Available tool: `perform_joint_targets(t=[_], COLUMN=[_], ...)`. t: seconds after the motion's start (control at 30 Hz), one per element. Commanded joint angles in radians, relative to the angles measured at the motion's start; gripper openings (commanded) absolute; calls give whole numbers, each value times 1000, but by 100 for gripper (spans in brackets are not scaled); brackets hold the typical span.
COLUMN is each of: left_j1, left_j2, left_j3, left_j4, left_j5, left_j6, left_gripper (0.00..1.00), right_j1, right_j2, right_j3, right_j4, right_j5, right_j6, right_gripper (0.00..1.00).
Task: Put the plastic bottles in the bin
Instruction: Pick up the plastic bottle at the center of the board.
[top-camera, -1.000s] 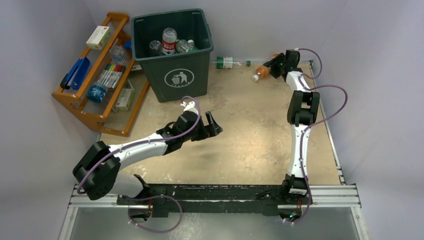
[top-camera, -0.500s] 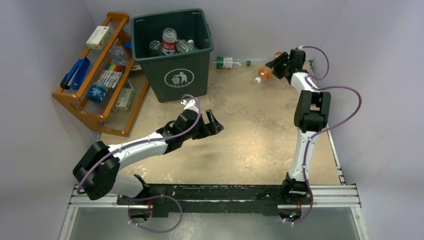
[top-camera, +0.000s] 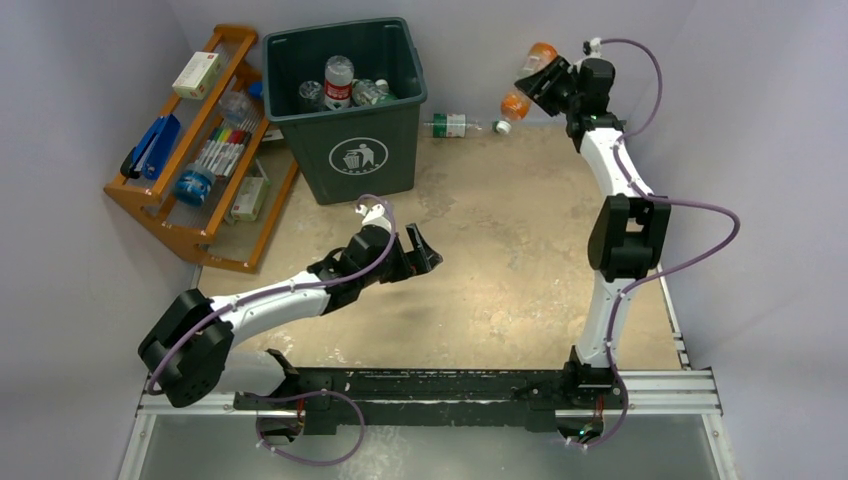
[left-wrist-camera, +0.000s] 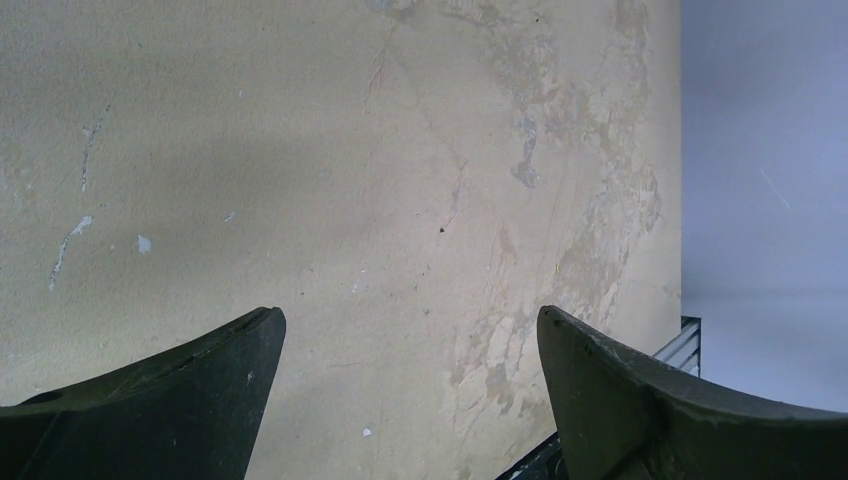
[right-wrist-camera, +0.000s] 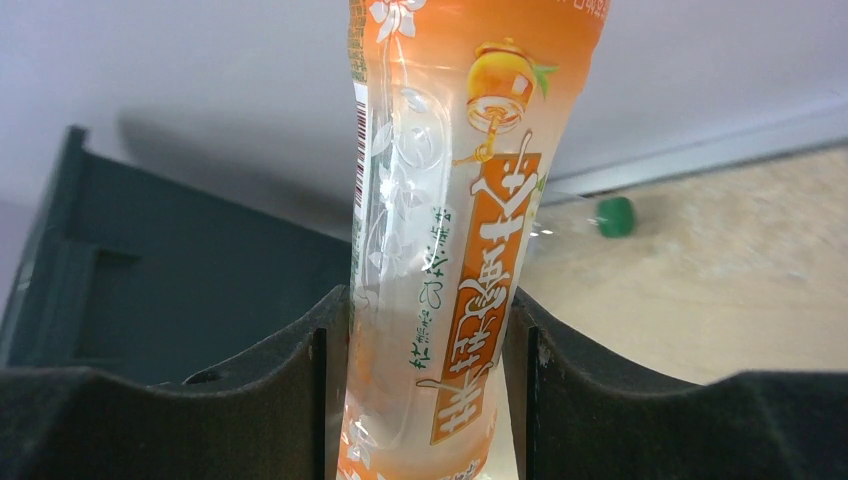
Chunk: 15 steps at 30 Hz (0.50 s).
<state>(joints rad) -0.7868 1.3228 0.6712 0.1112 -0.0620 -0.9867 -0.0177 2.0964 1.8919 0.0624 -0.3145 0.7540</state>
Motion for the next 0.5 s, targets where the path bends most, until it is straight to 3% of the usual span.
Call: perform_joint_targets(t=[0.0,0.47], left_j1=[-3,-2], left_j2=[-36,-47], left_j3=[-12,-23], left_j4=[45,48], left_j5=[-21,-26], left_j6=[-12,-13], left_gripper=[97,97], right_j1=[45,173], right_j2=[-61,-90], right_j3=[134,325], right_j4=[13,62], right_j5=[-57,-128], right_j6=[-55,-95], right_gripper=[41,40])
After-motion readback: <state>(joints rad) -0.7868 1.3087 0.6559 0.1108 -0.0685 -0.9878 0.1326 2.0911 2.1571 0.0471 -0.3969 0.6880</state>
